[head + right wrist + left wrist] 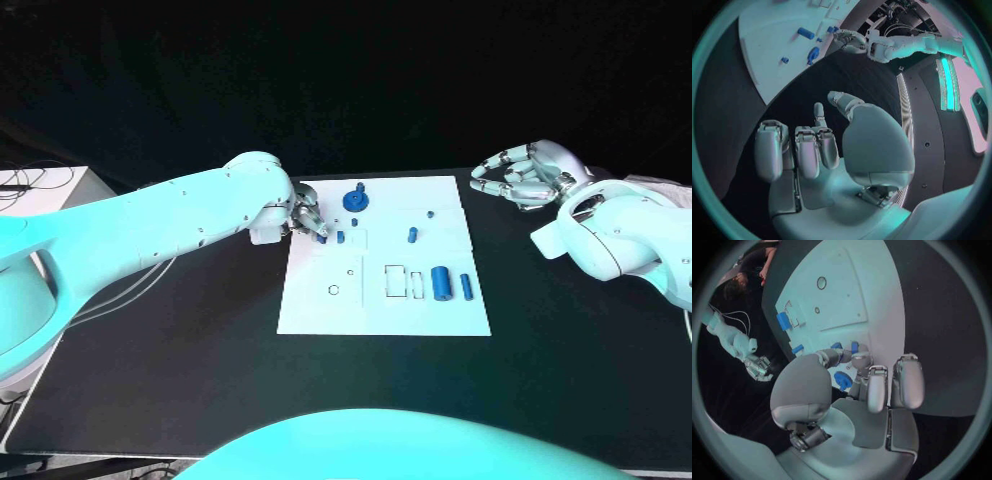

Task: Assemble the parts on the task board

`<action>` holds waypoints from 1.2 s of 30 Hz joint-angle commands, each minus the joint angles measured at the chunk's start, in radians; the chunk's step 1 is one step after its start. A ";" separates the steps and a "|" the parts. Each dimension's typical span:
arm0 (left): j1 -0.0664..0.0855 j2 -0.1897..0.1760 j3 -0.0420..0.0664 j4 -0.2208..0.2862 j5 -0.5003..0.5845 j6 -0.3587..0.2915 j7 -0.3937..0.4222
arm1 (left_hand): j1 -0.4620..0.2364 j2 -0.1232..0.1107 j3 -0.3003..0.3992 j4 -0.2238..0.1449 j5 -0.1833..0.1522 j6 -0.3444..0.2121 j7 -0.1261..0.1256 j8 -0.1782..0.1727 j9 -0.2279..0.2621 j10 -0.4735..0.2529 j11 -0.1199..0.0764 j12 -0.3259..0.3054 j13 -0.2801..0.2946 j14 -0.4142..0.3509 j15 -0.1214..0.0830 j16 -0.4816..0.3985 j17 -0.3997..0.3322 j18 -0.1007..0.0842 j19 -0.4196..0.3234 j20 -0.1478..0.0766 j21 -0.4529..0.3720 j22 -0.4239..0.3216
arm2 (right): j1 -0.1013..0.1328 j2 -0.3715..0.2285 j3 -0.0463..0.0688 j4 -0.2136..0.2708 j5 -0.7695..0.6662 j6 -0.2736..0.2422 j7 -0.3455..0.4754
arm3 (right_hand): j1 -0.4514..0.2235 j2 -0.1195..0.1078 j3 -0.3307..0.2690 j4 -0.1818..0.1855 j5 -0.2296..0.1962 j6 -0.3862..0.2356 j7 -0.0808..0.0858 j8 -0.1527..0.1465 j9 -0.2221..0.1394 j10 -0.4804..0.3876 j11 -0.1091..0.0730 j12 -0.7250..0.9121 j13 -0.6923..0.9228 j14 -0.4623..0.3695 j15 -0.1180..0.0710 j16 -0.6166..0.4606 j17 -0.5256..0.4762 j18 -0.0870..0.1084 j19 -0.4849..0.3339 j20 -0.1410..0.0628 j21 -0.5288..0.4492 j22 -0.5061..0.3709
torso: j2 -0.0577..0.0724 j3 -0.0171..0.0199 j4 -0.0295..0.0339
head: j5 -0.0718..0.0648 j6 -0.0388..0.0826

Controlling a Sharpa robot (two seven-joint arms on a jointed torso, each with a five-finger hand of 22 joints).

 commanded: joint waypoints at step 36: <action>-0.008 -0.004 -0.008 0.018 0.039 0.012 -0.002 | -0.059 -0.011 -0.132 -0.030 -0.033 0.026 -0.030 -0.046 -0.008 0.012 -0.004 -0.017 0.009 0.097 -0.007 -0.003 0.245 -0.011 -0.001 0.000 -0.012 -0.012 | 0.000 -0.003 0.001 0.003 -0.004 0.003 0.004 | 0.005 -0.002 0.001 0.005 0.000 -0.001 0.002 -0.008 0.004 0.101 0.007 0.002 0.261 0.106 0.005 0.004 0.263 0.003 0.011 0.006 -0.002 -0.002 | -0.001 -0.0005 0.0023 | 0.000 0.000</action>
